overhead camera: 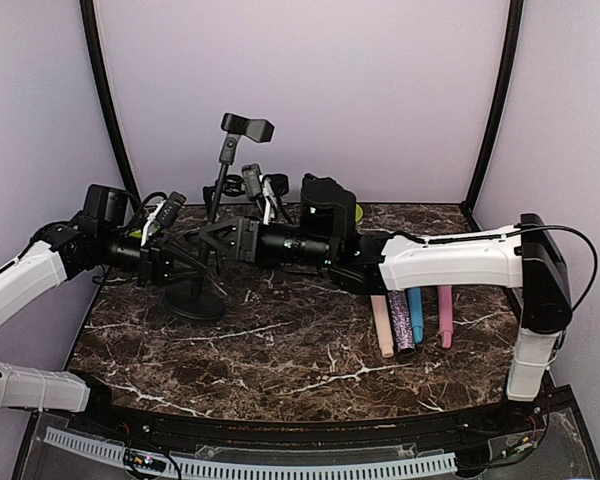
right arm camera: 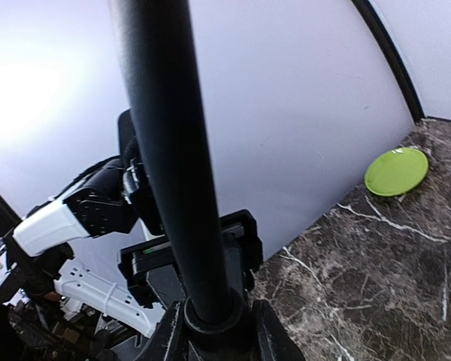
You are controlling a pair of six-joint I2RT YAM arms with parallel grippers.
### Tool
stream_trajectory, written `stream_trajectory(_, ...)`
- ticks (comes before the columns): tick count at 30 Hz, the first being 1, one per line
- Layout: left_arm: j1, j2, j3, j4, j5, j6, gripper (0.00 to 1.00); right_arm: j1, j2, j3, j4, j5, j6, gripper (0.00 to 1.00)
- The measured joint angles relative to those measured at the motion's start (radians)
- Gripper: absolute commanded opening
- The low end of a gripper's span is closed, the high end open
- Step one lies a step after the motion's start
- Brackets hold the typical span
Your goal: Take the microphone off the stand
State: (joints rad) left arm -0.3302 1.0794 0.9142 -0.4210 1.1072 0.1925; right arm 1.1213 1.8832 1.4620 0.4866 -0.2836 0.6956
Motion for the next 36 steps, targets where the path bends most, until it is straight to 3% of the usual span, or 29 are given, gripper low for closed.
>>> stream_trajectory(7, -0.008, 0.006, 0.019, 0.105, 0.223, -0.158, 0.00, -0.027, 0.040, 0.004, 0.278, -0.230, 0.074, 0.05)
stream_trajectory(15, -0.018, 0.006, 0.019, 0.269, 0.415, -0.303, 0.00, -0.037, 0.181, 0.145, 0.573, -0.451, 0.271, 0.09)
stream_trajectory(20, -0.034, 0.006, 0.019, 0.283, 0.442, -0.340, 0.00, -0.048, 0.241, 0.179, 0.724, -0.523, 0.415, 0.20)
stream_trajectory(21, -0.036, 0.006, 0.019, 0.283, 0.441, -0.344, 0.00, -0.050, 0.242, 0.179, 0.733, -0.531, 0.428, 0.29)
stream_trajectory(23, -0.039, 0.006, 0.019, 0.284, 0.434, -0.349, 0.00, -0.053, 0.239, 0.178, 0.712, -0.536, 0.425, 0.49)
stream_trajectory(27, -0.020, 0.010, 0.023, 0.283, 0.367, -0.314, 0.00, -0.048, 0.140, 0.104, 0.481, -0.500, 0.294, 0.70)
stream_trajectory(31, -0.007, 0.019, 0.059, 0.218, 0.290, -0.238, 0.00, -0.040, 0.025, 0.068, 0.209, -0.351, 0.131, 0.76)
stream_trajectory(36, -0.003, 0.019, 0.080, 0.148, 0.179, -0.125, 0.00, 0.000, -0.049, 0.132, -0.158, 0.008, -0.036, 0.74)
